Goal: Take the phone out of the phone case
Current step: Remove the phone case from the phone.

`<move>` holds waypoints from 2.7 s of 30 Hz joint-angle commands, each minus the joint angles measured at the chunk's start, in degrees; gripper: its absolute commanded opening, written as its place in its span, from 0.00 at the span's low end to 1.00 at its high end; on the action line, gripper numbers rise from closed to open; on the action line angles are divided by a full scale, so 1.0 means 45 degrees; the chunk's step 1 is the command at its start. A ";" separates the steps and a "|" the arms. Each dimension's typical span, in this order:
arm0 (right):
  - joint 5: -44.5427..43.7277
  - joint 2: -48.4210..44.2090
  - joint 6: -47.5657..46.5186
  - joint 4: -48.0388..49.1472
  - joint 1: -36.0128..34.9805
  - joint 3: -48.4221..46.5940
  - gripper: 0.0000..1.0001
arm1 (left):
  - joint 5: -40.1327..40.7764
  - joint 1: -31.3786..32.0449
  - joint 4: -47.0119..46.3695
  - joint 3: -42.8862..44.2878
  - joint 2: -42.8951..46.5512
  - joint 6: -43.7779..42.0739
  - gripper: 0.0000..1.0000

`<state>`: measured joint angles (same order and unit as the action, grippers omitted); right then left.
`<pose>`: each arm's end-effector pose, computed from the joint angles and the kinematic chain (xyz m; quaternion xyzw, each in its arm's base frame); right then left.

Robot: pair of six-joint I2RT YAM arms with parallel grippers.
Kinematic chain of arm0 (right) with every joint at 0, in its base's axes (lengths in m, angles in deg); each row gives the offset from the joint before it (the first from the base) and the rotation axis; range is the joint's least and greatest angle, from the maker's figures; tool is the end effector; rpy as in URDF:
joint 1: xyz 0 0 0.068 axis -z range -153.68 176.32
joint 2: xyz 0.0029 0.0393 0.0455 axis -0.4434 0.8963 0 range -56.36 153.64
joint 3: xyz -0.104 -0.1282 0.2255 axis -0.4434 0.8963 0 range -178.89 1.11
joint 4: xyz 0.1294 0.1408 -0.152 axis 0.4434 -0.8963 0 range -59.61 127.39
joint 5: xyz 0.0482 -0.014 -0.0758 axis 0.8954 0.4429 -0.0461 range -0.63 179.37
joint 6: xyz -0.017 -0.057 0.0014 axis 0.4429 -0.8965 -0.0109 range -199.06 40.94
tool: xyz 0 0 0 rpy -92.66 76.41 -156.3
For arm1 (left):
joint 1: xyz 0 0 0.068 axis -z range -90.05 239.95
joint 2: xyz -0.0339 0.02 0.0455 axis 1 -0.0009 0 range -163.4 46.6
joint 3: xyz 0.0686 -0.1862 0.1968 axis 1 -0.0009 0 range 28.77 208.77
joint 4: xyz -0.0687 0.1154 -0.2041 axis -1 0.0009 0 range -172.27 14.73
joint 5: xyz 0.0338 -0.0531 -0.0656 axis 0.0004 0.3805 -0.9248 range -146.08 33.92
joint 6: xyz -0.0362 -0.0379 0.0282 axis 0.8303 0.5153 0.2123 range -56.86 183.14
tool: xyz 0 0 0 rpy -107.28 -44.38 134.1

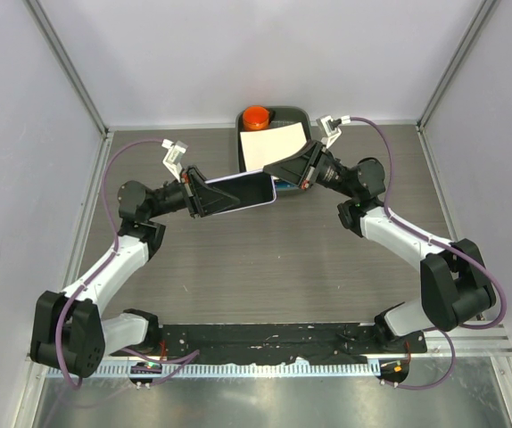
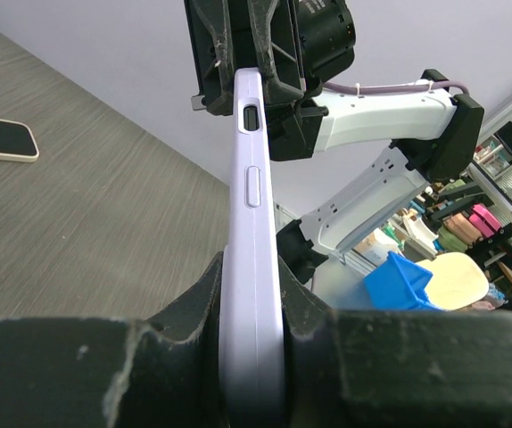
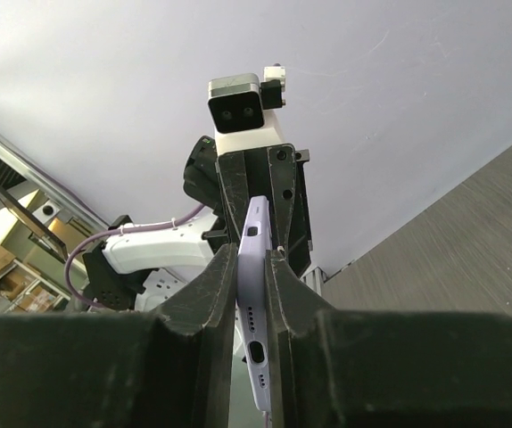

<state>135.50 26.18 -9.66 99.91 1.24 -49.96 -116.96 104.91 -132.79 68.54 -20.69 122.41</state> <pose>0.2572 0.1551 0.3686 -0.1450 0.5480 0.7190 0.4022 0.2141 -0.0965 0.3491 0.2119 0.6000 -0.6567 0.4046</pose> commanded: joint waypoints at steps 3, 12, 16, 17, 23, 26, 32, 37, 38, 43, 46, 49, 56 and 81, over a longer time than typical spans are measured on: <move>-0.0368 -0.0237 0.0806 0.0560 -0.0090 -0.0038 0.10 | -0.0200 -0.0063 -0.0882 0.0108 0.0460 -0.0552 0.00; -0.0876 -0.0276 0.2231 -0.0123 -0.0090 0.0001 0.05 | -0.0728 -0.0082 -0.0921 0.0166 0.0597 -0.0748 0.00; -0.1266 -0.0452 0.2759 -0.0319 -0.0091 0.0215 0.03 | -0.0904 -0.0063 -0.0979 0.0244 0.0597 -0.0787 0.00; -0.1325 -0.0491 0.2818 -0.0378 -0.0071 0.0254 0.03 | -0.0923 -0.0063 -0.0999 0.0245 0.0597 -0.0768 0.00; -0.1696 -0.0569 0.3695 -0.0574 -0.0110 0.0411 0.01 | -0.1099 -0.0063 -0.1155 0.0245 0.0597 -0.0768 0.00; -0.1910 -0.0628 0.4183 -0.0496 -0.0091 0.0528 0.01 | -0.1158 -0.0063 -0.1175 0.0225 0.0597 -0.0768 0.00; -0.2262 -0.0590 0.4654 -0.0378 -0.0110 0.0723 0.02 | -0.1314 -0.0082 -0.1389 0.0264 0.0519 -0.0690 0.00; -0.2555 -0.0472 0.4810 -0.0593 -0.0091 0.0841 0.01 | -0.1821 0.0034 -0.2014 0.0225 0.0577 -0.0417 0.00; -0.2594 -0.0452 0.4830 -0.0612 -0.0091 0.0879 0.01 | -0.1861 0.0015 -0.2073 0.0206 0.0597 -0.0397 0.00; -0.2692 -0.0335 0.5064 -0.0652 -0.0110 0.0880 0.01 | -0.2114 0.0054 -0.2405 0.0108 0.0656 -0.0241 0.00; -0.2712 -0.0296 0.5084 -0.0671 -0.0091 0.0880 0.01 | -0.2154 0.0054 -0.2581 0.0088 0.0636 -0.0182 0.00; -0.2751 -0.0277 0.5026 -0.0749 -0.0091 0.0899 0.01 | -0.2213 0.0074 -0.2796 0.0108 0.0617 -0.0065 0.00; -0.2868 -0.0237 0.3995 -0.1839 -0.0110 0.0743 0.01 | -0.2116 0.0074 -0.2991 0.0069 0.0675 0.0052 0.00; -0.3454 0.0134 0.1237 -0.4284 -0.0091 0.0372 0.01 | -0.1510 -0.0298 -0.5550 0.0030 0.1163 0.2045 0.00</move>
<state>126.80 25.11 1.27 89.79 -0.60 -48.34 -119.36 103.07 -139.48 66.03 -20.14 130.14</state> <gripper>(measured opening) 0.209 0.198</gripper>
